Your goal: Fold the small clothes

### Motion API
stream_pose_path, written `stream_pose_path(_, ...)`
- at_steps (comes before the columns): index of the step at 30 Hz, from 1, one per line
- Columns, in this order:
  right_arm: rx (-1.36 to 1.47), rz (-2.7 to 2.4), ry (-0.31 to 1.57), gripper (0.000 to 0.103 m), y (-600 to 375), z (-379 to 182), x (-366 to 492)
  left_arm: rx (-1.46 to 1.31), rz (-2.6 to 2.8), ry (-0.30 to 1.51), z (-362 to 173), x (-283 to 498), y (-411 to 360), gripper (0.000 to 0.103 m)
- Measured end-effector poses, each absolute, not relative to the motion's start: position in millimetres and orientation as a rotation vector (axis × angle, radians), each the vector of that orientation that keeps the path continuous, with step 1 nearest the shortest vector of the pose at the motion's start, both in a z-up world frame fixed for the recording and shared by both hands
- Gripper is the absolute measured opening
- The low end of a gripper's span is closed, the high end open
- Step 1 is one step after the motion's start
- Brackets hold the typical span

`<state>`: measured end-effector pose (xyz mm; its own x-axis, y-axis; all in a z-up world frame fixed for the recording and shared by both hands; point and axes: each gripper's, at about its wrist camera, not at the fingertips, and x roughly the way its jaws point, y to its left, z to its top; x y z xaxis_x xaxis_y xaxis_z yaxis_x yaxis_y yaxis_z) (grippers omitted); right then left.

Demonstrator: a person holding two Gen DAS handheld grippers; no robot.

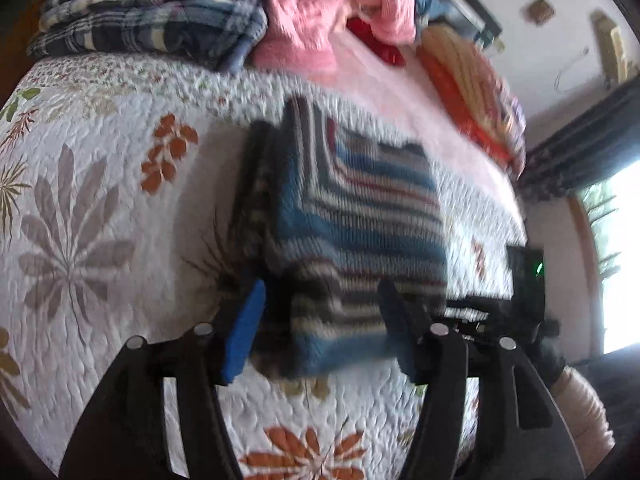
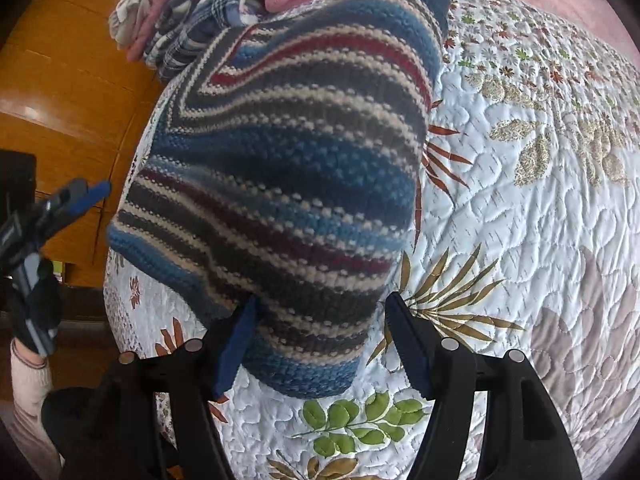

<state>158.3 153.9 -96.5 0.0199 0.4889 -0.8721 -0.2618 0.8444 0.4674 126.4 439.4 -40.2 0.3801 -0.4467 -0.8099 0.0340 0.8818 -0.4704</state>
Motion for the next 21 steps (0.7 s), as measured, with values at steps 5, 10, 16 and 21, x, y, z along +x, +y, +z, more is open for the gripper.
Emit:
stream_pose_path(5, 0.185, 0.585, 1.43, 0.068, 159, -92, 157, -0.394, -0.245, 1.312, -83, 133, 427, 0.051)
stream_pose_path(10, 0.176, 0.591, 1.428, 0.068, 155, -93, 155, -0.468, -0.271, 1.268, -82, 133, 441, 0.011)
stream_pose_path(16, 0.189, 0.615, 1.43, 0.068, 158, -92, 154, -0.451, -0.278, 1.24, -76, 130, 465, 0.01)
stream_pose_path(21, 0.143, 0.615, 1.448, 0.068, 167, -98, 150, -0.357, -0.233, 1.357, -123, 133, 456, 0.011)
